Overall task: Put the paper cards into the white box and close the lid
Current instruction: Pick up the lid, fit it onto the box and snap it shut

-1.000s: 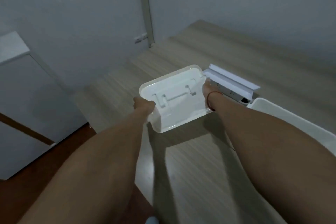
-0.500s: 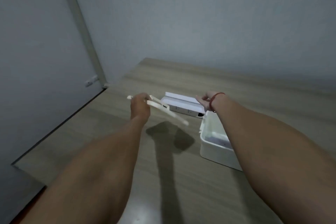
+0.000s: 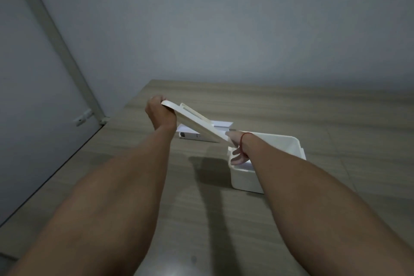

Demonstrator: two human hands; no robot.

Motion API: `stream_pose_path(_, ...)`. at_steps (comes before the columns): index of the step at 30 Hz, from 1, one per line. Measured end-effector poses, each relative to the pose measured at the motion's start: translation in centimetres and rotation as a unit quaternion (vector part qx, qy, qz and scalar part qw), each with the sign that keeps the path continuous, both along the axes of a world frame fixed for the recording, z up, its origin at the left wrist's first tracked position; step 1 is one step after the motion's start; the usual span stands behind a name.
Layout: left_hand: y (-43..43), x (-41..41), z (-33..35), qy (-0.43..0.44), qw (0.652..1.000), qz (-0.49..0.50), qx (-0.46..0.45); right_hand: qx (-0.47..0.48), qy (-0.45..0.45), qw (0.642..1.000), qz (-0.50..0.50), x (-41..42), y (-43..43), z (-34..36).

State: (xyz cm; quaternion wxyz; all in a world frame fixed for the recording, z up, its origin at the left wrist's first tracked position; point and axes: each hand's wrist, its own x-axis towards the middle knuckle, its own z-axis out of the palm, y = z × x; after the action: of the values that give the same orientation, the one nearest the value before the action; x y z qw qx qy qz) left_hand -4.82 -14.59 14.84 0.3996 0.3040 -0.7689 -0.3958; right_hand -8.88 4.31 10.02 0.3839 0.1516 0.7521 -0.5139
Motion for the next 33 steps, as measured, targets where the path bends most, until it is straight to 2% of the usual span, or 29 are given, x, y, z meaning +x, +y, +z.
stream_pose_path(3,0.1,-0.1,1.7,0.028,0.999,-0.002,-0.033,-0.076,-0.033,0.997,0.002,-0.8,-0.3,0.6)
stream_pose_path(8,0.1,-0.8,1.0,0.05,0.997,-0.065,-0.008,-0.152,0.056,0.979,-0.122,-3.1,2.1,1.9)
stream_pose_path(9,0.3,-1.0,0.7,0.036,0.996,-0.079,0.006,-0.161,0.061,0.973,-0.154,-3.3,2.9,2.4)
stream_pose_path(11,0.9,-1.9,0.1,0.02,0.988,-0.116,0.101,-0.179,0.093,0.958,-0.204,-3.8,5.0,3.2)
stream_pose_path(13,1.6,-3.1,-0.4,0.01,0.974,-0.135,0.182,-0.157,0.134,0.951,-0.228,-4.0,7.2,3.8)
stream_pose_path(16,4.0,-4.2,-0.6,-0.017,0.921,-0.153,0.358,-0.131,0.153,0.943,-0.264,-3.3,10.0,4.1)
stream_pose_path(19,8.2,-4.7,-0.4,0.007,0.815,-0.247,0.524,-0.158,0.148,0.925,-0.312,-2.1,12.4,4.0)
stream_pose_path(21,10.2,-5.3,-0.7,0.016,0.768,-0.293,0.57,-0.176,0.134,0.916,-0.336,-1.6,13.6,3.6)
stream_pose_path(26,13.7,-6.3,-3.5,-0.007,0.737,-0.304,0.603,-0.122,0.144,0.911,-0.367,-1.5,17.3,1.3)
stream_pose_path(28,14.2,-6.6,-4.9,-0.038,0.747,-0.301,0.592,-0.093,0.148,0.912,-0.372,-1.6,18.3,0.3)
stream_pose_path(30,14.4,-7.0,-6.2,-0.105,0.806,-0.261,0.52,-0.07,0.15,0.913,-0.373,-2.0,19.2,-1.0)
stream_pose_path(32,14.8,-6.8,-7.4,-0.21,0.884,-0.21,0.361,-0.04,0.143,0.917,-0.371,-2.0,19.5,-2.4)
stream_pose_path(33,15.1,-6.5,-8.0,-0.253,0.906,-0.206,0.269,-0.02,0.137,0.918,-0.371,-2.2,19.7,-3.4)
